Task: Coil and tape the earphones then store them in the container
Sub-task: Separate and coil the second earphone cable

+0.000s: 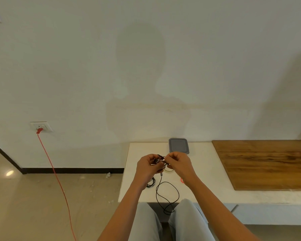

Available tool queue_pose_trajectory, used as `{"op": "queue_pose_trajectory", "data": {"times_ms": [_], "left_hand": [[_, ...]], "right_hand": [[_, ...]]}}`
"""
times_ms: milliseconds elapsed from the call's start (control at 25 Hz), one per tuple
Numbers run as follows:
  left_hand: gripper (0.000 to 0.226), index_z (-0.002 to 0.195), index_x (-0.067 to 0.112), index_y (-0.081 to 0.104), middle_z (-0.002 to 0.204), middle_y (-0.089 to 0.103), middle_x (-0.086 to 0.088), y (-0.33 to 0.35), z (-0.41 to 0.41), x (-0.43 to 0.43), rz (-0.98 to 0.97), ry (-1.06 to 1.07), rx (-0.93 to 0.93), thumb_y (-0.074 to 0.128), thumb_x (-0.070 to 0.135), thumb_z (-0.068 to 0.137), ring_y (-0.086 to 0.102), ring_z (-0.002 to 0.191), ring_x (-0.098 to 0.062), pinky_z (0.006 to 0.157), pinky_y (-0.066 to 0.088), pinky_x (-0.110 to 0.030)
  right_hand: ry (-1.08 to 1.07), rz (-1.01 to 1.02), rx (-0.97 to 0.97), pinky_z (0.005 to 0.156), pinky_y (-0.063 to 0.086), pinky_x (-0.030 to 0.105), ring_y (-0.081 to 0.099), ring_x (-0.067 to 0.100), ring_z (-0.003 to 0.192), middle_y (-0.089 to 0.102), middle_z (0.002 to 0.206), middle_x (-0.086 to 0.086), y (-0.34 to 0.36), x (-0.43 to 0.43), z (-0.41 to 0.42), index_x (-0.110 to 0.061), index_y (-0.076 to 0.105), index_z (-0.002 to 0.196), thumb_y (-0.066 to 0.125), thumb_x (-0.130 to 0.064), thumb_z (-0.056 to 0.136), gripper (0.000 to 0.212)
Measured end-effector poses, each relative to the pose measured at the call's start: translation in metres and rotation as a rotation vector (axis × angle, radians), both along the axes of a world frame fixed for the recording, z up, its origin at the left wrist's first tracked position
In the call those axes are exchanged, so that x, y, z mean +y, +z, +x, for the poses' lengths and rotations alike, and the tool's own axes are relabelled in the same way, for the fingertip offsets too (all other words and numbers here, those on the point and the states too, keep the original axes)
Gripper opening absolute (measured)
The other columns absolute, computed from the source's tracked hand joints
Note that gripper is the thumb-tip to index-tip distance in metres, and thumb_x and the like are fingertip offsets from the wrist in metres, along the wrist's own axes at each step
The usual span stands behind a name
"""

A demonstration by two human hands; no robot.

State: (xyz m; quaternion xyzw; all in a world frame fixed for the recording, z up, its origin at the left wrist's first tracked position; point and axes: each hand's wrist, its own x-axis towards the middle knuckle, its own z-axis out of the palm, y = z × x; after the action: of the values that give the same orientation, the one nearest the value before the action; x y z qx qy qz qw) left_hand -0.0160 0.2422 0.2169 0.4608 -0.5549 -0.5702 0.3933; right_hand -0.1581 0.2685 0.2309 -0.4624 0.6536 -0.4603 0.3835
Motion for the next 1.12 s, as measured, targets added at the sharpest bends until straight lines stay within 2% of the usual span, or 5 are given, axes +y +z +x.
{"op": "queue_pose_trajectory", "data": {"times_ms": [280,480,720,960,1120], "left_hand": [[0.025,0.11,0.025,0.069,0.107,0.064,-0.008,0.01,-0.002,0.002,0.012,-0.087,-0.029,0.065,0.013,0.088,0.068,0.091,-0.023,0.069,0.056,-0.024],[0.034,0.111,0.034,0.066,0.101,0.064,-0.005,0.015,0.002,0.004,-0.016,-0.144,-0.098,0.068,0.013,0.084,0.06,0.072,-0.013,0.064,0.05,-0.02],[0.036,0.111,0.034,0.068,0.096,0.065,-0.002,0.016,-0.002,0.011,-0.019,-0.161,-0.103,0.062,0.008,0.086,0.059,0.075,-0.012,0.063,0.049,-0.019],[0.038,0.116,0.033,0.066,0.093,0.061,-0.004,0.025,-0.003,0.011,0.128,-0.19,0.141,0.061,0.007,0.089,0.062,0.075,-0.013,0.072,0.051,-0.025],[0.034,0.119,0.033,0.063,0.113,0.061,-0.004,0.024,-0.001,0.011,0.057,-0.165,0.064,0.066,0.015,0.09,0.072,0.091,-0.021,0.078,0.057,-0.029]], "right_hand": [[-0.065,0.295,-0.692,0.072,0.05,0.03,0.054,0.02,0.07,0.059,0.075,0.013,0.009,-0.005,-0.003,-0.004,0.057,0.076,0.045,-0.007,0.088,0.017],[-0.038,0.534,-0.973,0.064,0.046,0.025,0.053,0.018,0.072,0.058,0.082,0.011,0.014,-0.004,-0.009,-0.004,0.06,0.079,0.049,-0.011,0.085,0.014],[-0.046,0.57,-0.918,0.065,0.046,0.028,0.053,0.021,0.072,0.056,0.079,0.011,0.012,-0.001,-0.014,-0.006,0.055,0.072,0.048,-0.01,0.079,0.011],[0.061,0.042,-0.051,0.079,0.047,0.025,0.062,0.016,0.09,0.068,0.09,0.001,-0.002,0.002,-0.009,-0.016,0.067,0.09,0.056,-0.015,0.093,0.011],[0.094,0.127,-0.249,0.082,0.052,0.025,0.067,0.017,0.087,0.073,0.086,0.003,0.008,0.01,-0.011,-0.017,0.07,0.088,0.047,-0.025,0.099,0.027]]}}
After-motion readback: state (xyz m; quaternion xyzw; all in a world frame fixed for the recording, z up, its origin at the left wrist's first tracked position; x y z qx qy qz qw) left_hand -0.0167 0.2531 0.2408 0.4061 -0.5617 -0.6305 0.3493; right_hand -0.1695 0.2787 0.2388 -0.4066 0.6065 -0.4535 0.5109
